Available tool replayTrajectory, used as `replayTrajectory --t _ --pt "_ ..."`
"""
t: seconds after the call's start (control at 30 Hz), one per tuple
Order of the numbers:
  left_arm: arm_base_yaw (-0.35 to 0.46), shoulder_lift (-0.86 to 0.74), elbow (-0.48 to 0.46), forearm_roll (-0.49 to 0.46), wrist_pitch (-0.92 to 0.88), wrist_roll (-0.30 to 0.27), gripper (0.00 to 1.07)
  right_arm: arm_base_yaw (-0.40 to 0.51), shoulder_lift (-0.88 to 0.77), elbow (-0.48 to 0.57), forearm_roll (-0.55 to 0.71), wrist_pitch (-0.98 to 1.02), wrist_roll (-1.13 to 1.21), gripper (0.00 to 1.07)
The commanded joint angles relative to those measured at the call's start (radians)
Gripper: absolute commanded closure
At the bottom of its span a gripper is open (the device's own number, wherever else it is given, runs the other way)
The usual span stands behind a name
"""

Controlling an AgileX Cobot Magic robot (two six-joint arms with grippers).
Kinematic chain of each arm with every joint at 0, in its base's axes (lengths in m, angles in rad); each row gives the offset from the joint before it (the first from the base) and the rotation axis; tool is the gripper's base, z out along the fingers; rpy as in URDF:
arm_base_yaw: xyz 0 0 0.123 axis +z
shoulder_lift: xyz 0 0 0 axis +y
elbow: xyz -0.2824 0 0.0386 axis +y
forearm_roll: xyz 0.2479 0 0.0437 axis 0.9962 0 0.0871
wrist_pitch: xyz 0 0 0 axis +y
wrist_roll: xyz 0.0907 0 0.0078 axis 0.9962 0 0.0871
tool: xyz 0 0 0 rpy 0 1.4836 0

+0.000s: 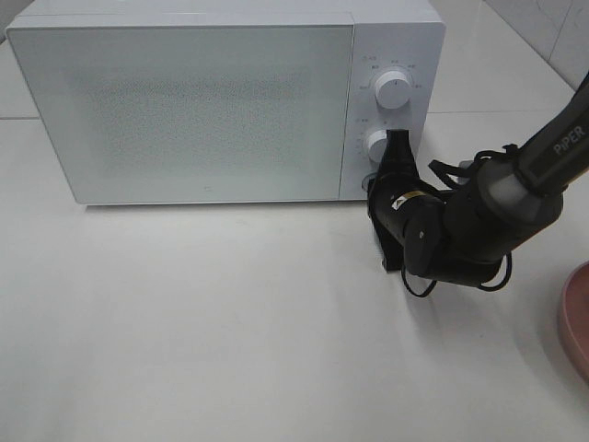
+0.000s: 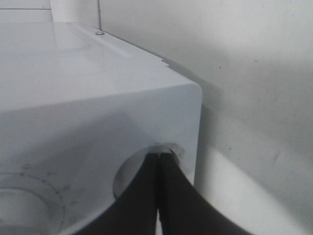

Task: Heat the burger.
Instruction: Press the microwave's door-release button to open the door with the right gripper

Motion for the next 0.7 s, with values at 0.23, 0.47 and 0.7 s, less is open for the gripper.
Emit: replayTrajectory --t 0.23,0.47,0.7 --pt "0.004 -0.015 -0.001 -0.004 -0.013 0.0 0.07 -0.01 0.001 -0.051 -0.013 -0.101 -0.019 1.07" --pt "0.004 -0.015 -0.001 -0.004 -0.013 0.0 0.07 -0.012 0.002 -0.105 -0.002 -0.149 -0.057 1.07" --pt "0.004 -0.015 -0.001 -0.004 -0.013 0.0 0.07 -0.032 0.002 -0.149 0.012 -0.2 -0.091 1.07"
